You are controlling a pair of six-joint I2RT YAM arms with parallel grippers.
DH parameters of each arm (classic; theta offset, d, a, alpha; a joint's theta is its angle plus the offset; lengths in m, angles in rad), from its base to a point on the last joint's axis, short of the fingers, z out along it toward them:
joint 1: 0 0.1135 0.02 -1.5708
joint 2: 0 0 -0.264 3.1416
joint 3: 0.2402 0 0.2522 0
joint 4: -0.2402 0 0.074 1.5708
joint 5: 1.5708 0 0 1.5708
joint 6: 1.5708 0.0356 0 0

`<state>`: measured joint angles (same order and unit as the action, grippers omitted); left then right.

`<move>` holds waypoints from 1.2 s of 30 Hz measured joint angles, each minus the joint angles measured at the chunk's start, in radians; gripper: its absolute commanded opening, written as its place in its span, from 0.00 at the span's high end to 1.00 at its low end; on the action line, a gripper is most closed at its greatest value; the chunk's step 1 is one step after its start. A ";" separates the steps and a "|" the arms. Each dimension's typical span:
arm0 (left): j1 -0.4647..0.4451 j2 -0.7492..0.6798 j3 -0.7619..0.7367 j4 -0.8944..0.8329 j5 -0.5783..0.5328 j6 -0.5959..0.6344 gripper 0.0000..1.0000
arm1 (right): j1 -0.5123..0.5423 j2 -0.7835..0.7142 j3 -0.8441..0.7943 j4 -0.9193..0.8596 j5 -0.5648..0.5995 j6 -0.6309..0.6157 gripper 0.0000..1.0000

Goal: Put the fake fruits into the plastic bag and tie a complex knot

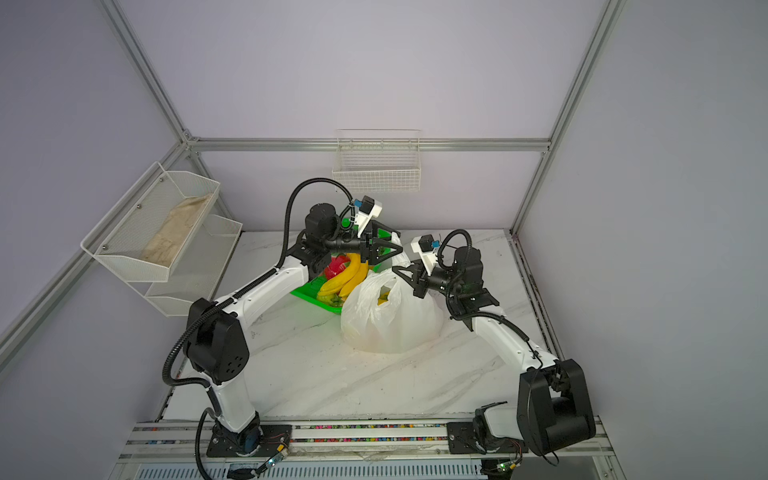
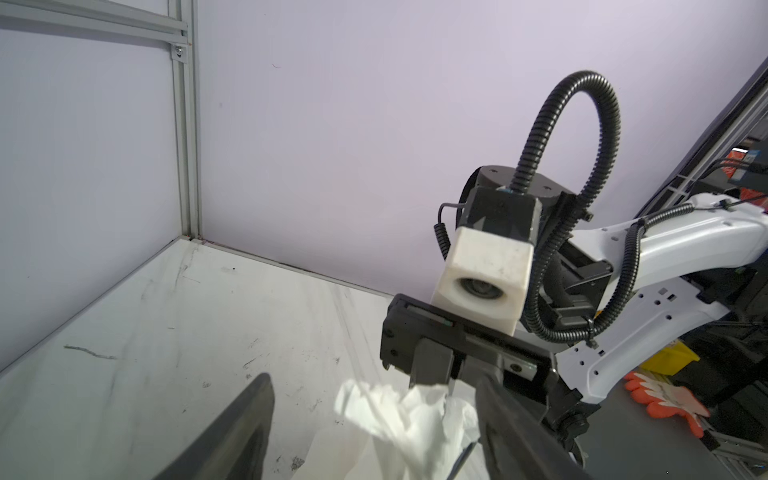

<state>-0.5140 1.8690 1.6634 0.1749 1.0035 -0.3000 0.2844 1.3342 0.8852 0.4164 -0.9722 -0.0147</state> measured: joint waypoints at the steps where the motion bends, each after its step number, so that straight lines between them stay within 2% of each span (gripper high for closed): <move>1: -0.003 0.008 0.010 0.005 0.002 -0.008 0.40 | 0.000 0.000 0.000 0.000 -0.001 0.001 1.00; 4: -0.008 0.028 0.024 0.021 0.011 -0.039 0.59 | 0.000 0.000 0.000 0.000 -0.001 0.002 1.00; 7: -0.007 0.035 0.024 0.024 0.014 -0.060 0.85 | 0.002 0.000 0.000 -0.001 0.009 0.002 0.99; 8: -0.006 0.035 0.024 0.027 0.015 -0.063 0.90 | 0.002 0.000 0.000 -0.001 0.014 0.002 0.97; 11: -0.003 0.035 0.024 0.045 0.019 -0.078 0.96 | 0.002 0.000 -0.003 -0.001 0.039 0.005 0.91; 21: 0.023 0.034 0.001 0.130 0.012 -0.111 0.98 | 0.002 0.000 -0.026 0.043 0.068 0.059 0.85; 30: 0.030 0.029 -0.045 0.177 -0.006 -0.112 0.98 | 0.002 0.011 -0.032 0.096 0.085 0.164 0.96; 36: 0.031 -0.011 -0.127 0.208 -0.021 -0.104 0.98 | 0.002 0.027 -0.031 0.111 0.140 0.249 0.98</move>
<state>-0.4835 1.8580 1.5360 0.3832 0.9825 -0.4038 0.2867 1.3617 0.8543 0.5278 -0.8326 0.2340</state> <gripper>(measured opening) 0.048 0.054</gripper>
